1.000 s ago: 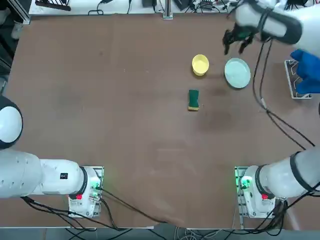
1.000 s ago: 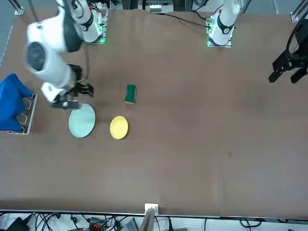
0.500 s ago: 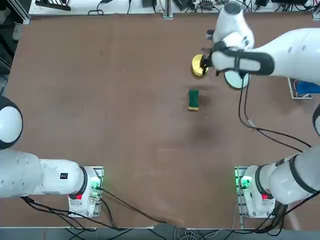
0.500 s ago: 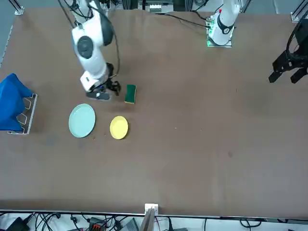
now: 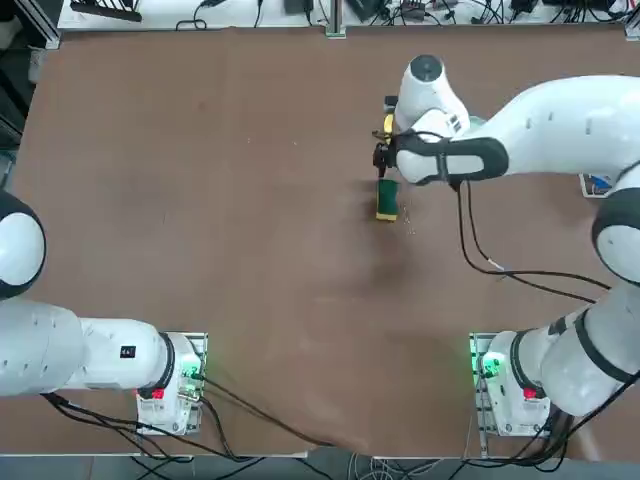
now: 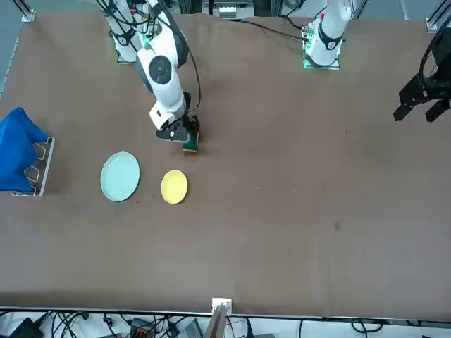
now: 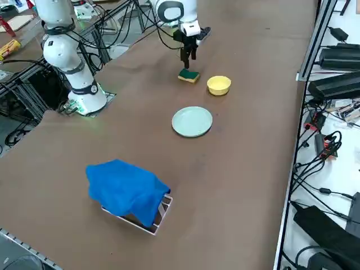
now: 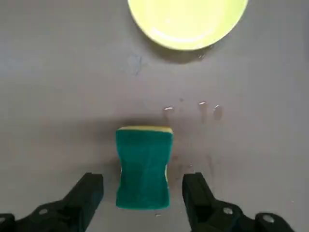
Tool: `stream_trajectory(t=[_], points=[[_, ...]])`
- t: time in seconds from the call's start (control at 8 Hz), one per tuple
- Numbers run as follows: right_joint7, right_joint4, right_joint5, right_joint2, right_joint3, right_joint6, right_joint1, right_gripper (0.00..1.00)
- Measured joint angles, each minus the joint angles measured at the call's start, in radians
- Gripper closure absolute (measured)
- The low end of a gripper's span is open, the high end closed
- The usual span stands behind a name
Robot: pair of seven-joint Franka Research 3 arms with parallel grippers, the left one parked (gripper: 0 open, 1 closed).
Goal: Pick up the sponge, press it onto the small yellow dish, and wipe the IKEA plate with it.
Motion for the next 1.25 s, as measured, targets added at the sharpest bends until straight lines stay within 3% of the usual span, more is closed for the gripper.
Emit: stream_trajectory(t=[0.5,1.12,1.25], points=[[0.000,-0.093,0.000,0.062,-0.001,0.188,0.021,0.00],[0.035,-0.097,0.000,0.088,-0.001,0.198,0.050,0.02],[0.035,-0.097,0.000,0.093,-0.002,0.201,0.050,0.08]])
